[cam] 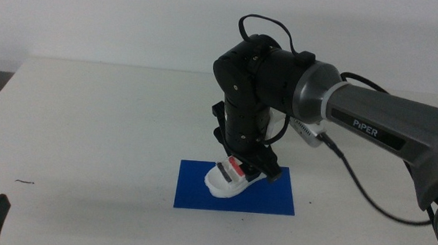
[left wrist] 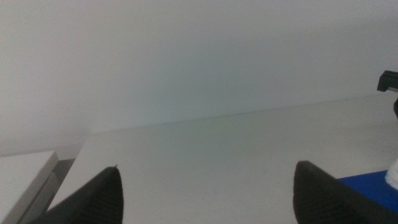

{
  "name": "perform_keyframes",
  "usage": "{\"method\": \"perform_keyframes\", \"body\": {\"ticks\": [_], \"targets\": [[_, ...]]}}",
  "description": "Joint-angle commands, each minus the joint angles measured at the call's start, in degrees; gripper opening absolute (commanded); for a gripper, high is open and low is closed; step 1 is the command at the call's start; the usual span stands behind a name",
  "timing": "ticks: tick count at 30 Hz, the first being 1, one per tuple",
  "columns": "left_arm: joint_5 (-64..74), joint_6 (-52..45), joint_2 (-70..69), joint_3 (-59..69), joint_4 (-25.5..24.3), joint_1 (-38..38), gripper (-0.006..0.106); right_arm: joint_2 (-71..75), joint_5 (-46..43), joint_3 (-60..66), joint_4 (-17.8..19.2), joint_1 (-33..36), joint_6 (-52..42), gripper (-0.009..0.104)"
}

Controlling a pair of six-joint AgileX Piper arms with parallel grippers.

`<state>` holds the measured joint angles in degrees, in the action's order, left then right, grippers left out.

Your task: Use one arm to grab the shoe from the table and place it on the mat.

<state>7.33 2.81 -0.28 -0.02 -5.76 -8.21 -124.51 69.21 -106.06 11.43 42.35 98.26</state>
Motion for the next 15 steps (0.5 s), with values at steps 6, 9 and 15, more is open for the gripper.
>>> {"method": "perform_keyframes", "body": {"ticks": [6,9,15], "targets": [[-0.70,0.08,0.28,0.02,0.23,-0.38,0.094,-1.07,0.76,-0.37,-3.89,-0.10,15.66,0.004],[-0.70,0.08,0.28,0.02,0.23,-0.38,0.094,-1.66,0.76,-0.37,-2.51,-0.10,21.27,0.004],[-0.70,0.08,0.28,0.02,0.23,-0.38,0.094,-2.50,0.16,-0.37,-0.92,-0.10,24.37,0.004]]}}
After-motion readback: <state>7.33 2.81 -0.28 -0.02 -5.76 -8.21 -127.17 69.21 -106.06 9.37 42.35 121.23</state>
